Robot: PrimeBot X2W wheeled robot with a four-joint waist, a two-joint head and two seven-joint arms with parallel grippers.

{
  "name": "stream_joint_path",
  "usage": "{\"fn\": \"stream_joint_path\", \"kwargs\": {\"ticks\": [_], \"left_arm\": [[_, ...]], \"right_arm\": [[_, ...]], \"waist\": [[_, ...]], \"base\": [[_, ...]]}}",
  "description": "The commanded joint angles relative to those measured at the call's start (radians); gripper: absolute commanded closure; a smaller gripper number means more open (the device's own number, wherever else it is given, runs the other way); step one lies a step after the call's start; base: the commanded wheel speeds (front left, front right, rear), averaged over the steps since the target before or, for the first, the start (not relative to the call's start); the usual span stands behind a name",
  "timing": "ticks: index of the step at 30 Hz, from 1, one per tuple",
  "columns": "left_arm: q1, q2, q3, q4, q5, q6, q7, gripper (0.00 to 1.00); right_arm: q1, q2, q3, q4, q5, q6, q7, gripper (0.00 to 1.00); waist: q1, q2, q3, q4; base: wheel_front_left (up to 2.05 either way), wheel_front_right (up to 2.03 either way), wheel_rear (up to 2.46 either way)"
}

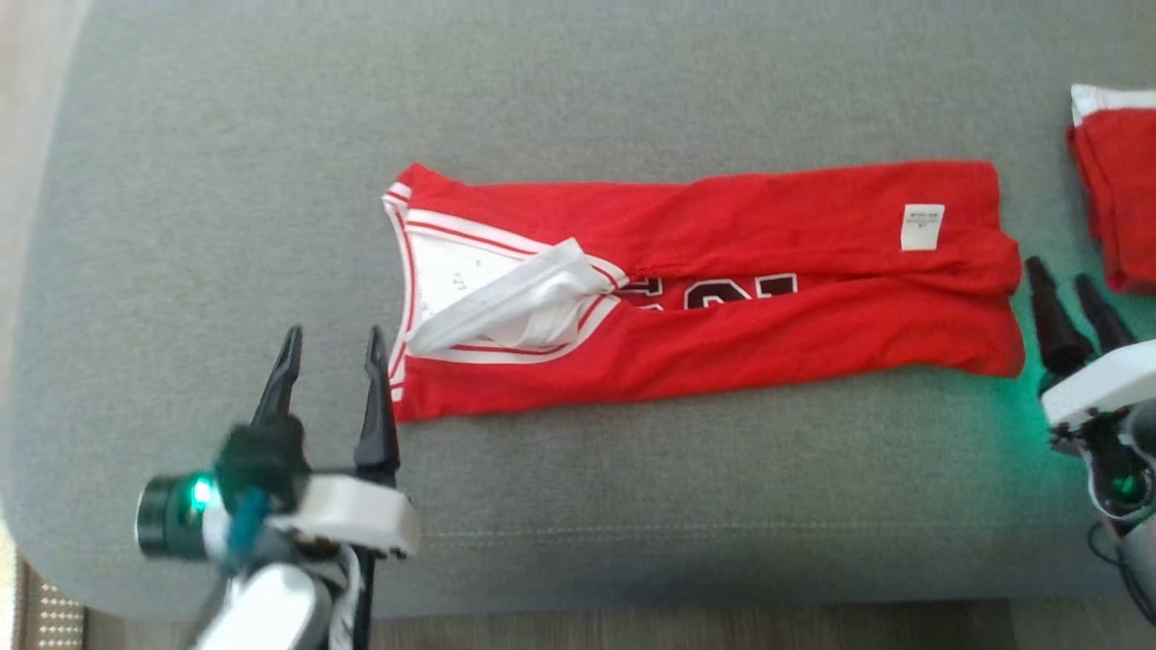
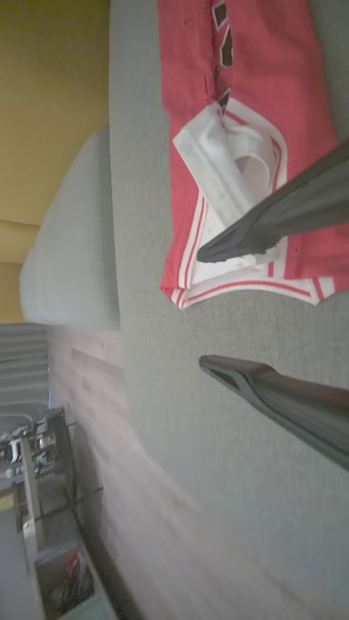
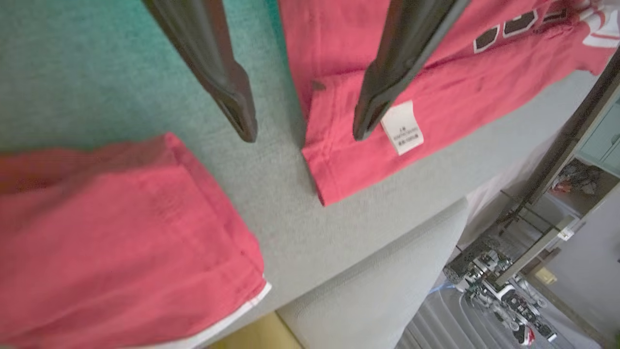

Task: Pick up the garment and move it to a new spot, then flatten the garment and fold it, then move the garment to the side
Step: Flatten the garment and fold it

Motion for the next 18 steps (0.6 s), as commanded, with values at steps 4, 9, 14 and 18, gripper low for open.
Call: {"fn": "stream_joint_path", "kwargs": {"ticks": [4,9,14,18], "left_arm": [[0.036,-0.017,0.001,-0.034,0.126,0.068,-0.020,0.00],[0.066,-0.057,-0.045,-0.047,0.220,0.074,-0.020,0.00],[0.073,-0.085,-0.059,-0.038,0.247,0.060,-0.021,0.00],[0.076,-0.104,-0.059,-0.031,0.264,0.044,-0.021,0.00]], "right_arm": [[0.002,0.015,-0.054,0.071,-0.071,0.000,-0.013,0.00],[-0.040,0.029,-0.051,0.193,-0.117,0.000,0.028,0.00],[-0.086,0.031,-0.045,0.277,-0.150,0.000,0.064,0.00],[-0.123,0.042,-0.026,0.352,-0.180,0.000,0.112,0.00]], "waist": [[0.0001,-0.0001,-0.039,0.045],[0.0001,-0.0001,-0.054,0.095],[0.0001,-0.0001,-0.054,0.123],[0.0001,-0.0001,-0.052,0.136]], "base": [[0.00,0.00,0.00],[0.00,0.00,0.00],[0.00,0.00,0.00],[0.00,0.00,0.00]]}}
